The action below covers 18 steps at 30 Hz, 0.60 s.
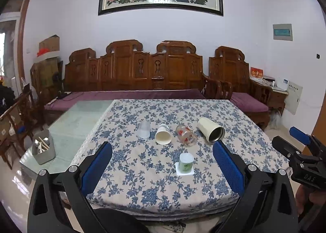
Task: Flip cup upside down
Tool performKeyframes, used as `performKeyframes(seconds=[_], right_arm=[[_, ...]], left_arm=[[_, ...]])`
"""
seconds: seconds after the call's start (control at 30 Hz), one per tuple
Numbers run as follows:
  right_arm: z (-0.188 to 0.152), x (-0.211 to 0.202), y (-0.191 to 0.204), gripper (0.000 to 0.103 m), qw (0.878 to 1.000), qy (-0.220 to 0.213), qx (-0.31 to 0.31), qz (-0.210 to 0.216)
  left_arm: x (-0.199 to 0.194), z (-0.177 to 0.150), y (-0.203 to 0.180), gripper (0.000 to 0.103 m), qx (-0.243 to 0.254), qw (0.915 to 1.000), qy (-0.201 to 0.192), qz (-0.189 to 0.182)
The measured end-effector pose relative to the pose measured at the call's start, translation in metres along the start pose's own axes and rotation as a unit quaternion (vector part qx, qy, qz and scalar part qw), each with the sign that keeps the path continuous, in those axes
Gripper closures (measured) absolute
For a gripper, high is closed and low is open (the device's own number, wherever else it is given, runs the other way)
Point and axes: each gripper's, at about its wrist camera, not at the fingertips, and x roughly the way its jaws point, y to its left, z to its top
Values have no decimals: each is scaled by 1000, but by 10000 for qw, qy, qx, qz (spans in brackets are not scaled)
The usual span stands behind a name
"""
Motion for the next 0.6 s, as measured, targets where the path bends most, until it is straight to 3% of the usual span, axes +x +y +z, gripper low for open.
performKeyframes(seconds=[0.6], right_arm=[[-1, 2, 0, 2, 10000, 15, 0, 8]], left_arm=[[4, -6, -1, 8, 27, 10000, 62, 11]])
